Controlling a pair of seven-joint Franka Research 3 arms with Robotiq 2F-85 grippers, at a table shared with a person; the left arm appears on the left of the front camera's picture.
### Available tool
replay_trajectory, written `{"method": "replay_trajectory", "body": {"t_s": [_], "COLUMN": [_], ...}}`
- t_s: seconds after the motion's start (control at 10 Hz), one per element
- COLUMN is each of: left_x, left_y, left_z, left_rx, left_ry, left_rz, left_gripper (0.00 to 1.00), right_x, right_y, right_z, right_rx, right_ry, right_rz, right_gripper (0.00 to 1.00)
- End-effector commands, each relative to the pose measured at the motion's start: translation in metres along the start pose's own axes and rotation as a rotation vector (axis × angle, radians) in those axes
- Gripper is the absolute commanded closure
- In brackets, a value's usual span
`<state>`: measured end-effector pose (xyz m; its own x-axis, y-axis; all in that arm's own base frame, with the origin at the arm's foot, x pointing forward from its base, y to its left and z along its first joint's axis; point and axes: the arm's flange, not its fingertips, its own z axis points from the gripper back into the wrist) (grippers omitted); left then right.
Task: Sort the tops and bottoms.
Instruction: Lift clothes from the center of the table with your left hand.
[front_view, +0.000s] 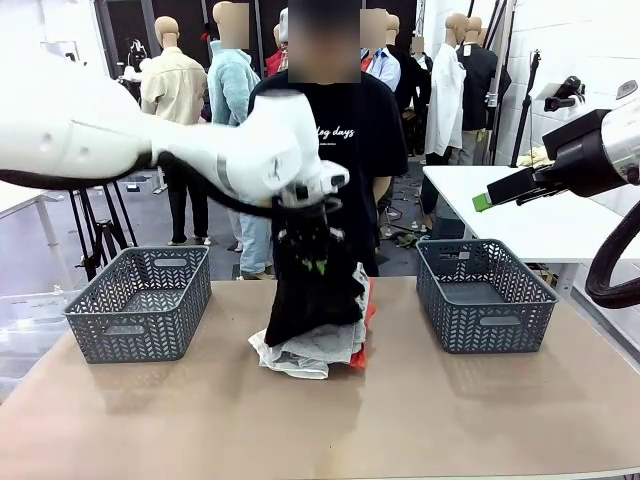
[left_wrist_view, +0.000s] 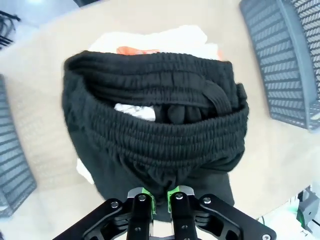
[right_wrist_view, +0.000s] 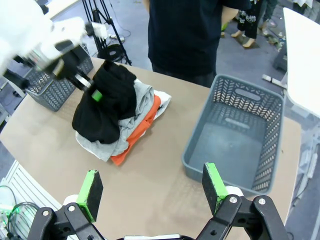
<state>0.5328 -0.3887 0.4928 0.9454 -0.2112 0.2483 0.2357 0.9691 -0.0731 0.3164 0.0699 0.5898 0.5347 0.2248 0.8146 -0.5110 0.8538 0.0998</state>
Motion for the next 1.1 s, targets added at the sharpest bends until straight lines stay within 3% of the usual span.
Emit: {"method": "replay_trajectory", "body": {"t_s": [0.0,0.4,0.5,1.0], "left_x": [0.004,0.026,0.028,0.011], "left_y": [-0.005,-0.030,-0.035,-0.019], "left_z": [0.061,0.134,0.142,0.136], "left_rx": [0.079,0.255,0.251,0.225], "left_ry": [-0.036,-0.094,-0.115,-0.089], "left_rz": [0.033,-0.004,-0.009,-0.016], "left_gripper": [1.00,1.00,1.00,1.00], "right_x": [0.000,0.000,0.000,0.000], "right_y": [-0.001,-0.001,-0.001,-0.001], "right_z": [-0.002,-0.002,-0.002,-0.002], "right_rx": [0.018,0.018,0.018,0.018], "right_ry": [-0.005,-0.005,-0.005,-0.005], "right_rz": [-0.012,-0.012,-0.012,-0.012], "right_gripper": [0.00,0.00,0.00,0.00]}}
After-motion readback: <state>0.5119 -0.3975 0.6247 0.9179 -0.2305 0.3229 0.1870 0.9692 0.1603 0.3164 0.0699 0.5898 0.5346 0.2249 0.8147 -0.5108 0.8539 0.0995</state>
